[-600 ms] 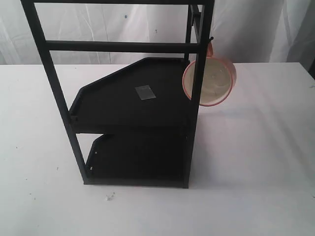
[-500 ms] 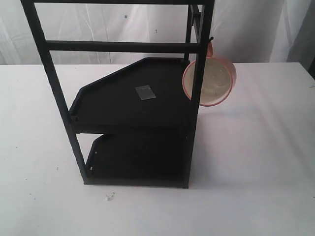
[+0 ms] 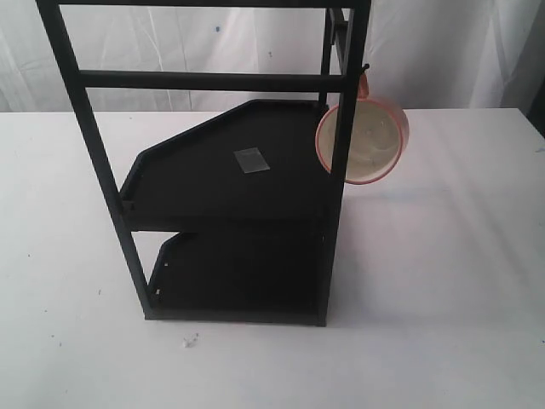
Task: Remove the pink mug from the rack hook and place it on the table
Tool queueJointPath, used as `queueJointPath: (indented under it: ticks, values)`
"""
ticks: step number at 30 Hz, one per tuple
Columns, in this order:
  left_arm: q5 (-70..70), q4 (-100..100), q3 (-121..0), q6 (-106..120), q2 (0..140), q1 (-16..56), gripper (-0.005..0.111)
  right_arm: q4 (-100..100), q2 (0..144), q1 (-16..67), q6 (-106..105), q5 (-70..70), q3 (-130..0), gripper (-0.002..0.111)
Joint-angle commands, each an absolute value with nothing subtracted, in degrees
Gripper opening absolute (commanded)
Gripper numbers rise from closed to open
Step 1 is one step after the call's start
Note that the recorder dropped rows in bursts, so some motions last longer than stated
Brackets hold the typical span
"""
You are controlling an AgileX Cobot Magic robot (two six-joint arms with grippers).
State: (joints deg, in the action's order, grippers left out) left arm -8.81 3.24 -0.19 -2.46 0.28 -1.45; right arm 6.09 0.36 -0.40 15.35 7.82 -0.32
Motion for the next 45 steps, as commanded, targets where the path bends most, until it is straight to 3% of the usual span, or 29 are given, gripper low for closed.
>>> queueJointPath:
  ticks: [1,12,19,29,36,39,45]
  values:
    - [-8.6,3.12,0.0,-2.65,0.0,-1.56,0.0,6.85,0.0,-0.65,19.96,4.87,0.0,0.0]
    - [-8.6,3.12,0.0,-2.65,0.0,-1.56,0.0,8.88,0.0,-0.65,26.54,-3.47,0.0,0.0]
    - [-8.6,3.12,0.0,-2.65,0.0,-1.56,0.0,9.07,0.0,0.7,25.16,2.95,-3.96,0.0]
    - [-8.6,3.12,0.0,-2.65,0.0,-1.56,0.0,11.24,0.0,7.45,0.39,17.37,-18.54,0.0]
    - [-8.6,3.12,0.0,-2.65,0.0,-1.56,0.0,26.55,1.96,8.64,-27.66,27.0,-22.89,0.0]
    - [-8.6,3.12,0.0,-2.65,0.0,-1.56,0.0,34.38,4.16,8.64,-37.71,28.65,-23.39,0.006]
    - [-8.6,3.12,0.0,-2.65,0.0,-1.56,0.0,37.83,7.96,8.64,-41.79,27.49,-23.39,0.034]
